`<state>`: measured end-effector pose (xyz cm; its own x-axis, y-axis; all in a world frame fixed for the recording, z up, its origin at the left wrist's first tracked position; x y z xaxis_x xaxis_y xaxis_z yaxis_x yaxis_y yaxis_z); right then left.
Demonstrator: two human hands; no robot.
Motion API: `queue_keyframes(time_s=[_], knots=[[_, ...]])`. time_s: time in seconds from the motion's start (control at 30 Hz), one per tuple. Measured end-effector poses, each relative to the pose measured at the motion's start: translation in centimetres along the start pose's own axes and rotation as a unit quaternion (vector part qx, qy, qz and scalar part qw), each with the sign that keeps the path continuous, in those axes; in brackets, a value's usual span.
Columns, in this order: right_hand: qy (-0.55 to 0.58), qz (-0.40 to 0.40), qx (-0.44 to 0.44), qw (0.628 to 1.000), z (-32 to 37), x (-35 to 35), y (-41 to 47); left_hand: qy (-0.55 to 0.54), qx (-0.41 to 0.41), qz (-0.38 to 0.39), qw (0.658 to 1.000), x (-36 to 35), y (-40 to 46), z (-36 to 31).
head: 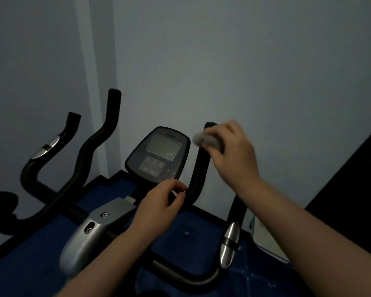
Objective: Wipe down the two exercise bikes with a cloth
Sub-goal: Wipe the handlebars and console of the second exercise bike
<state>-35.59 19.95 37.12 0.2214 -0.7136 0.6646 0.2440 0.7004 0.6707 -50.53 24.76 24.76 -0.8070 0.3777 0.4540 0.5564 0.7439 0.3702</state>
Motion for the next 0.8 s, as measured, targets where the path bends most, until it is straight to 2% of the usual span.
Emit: queue_keyframes(time_s=[0.07, 0.17, 0.27, 0.3, 0.37, 0.43, 0.53, 0.6, 0.73, 0.8], knots=[[-0.042, 0.053, -0.002, 0.998, 0.6, -2.4, -1.4, 0.004, 0.010, -0.018, 1.000, 0.2, -0.2, 0.1], [0.027, 0.089, -0.053, 0.994, 0.6, -4.5, -5.9, 0.009, 0.032, -0.042, 0.999, 0.5, -0.5, 0.6], [0.065, 0.153, -0.049, 0.985, 0.3, -4.0, -6.3, 0.020, 0.030, -0.029, 0.999, 0.4, -0.6, 0.6], [0.048, 0.153, -0.051, 0.986, -0.1, -3.6, -5.3, 0.020, 0.032, -0.031, 0.999, 0.5, -0.5, 0.6], [0.018, 0.095, -0.092, 0.991, -1.3, -2.6, -3.5, 0.025, 0.031, -0.034, 0.999, 0.5, -0.5, 0.6], [0.019, 0.076, -0.127, 0.989, -1.1, -2.8, -4.9, 0.033, 0.024, -0.036, 0.999, 0.5, -0.6, 0.5], [0.053, 0.131, -0.096, 0.985, -0.2, -3.3, -8.6, 0.042, 0.006, -0.031, 0.999, 0.4, -0.8, 0.3], [0.051, 0.162, -0.097, 0.981, -0.7, -2.6, -7.1, 0.056, -0.008, -0.026, 0.998, 0.4, -0.8, 0.0], [0.041, 0.042, -0.165, 0.985, -1.0, -2.5, -4.0, 0.038, -0.003, -0.036, 0.999, 0.7, -0.9, -0.1], [0.034, 0.036, -0.169, 0.984, 0.1, -3.9, -7.2, 0.035, 0.000, -0.044, 0.998, 0.9, -0.9, -0.2]])
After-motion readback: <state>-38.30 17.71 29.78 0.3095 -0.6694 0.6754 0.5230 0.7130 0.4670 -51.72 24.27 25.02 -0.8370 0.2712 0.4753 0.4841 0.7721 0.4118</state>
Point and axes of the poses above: each hand's wrist, its own y-axis towards the middle knuckle, its own x-axis out of the back of the hand, z = x × y, the point moved 5 cm from there along y, towards the middle knuckle, and after that the axes turned 5 degrees about -x, right-handed, at the moved point
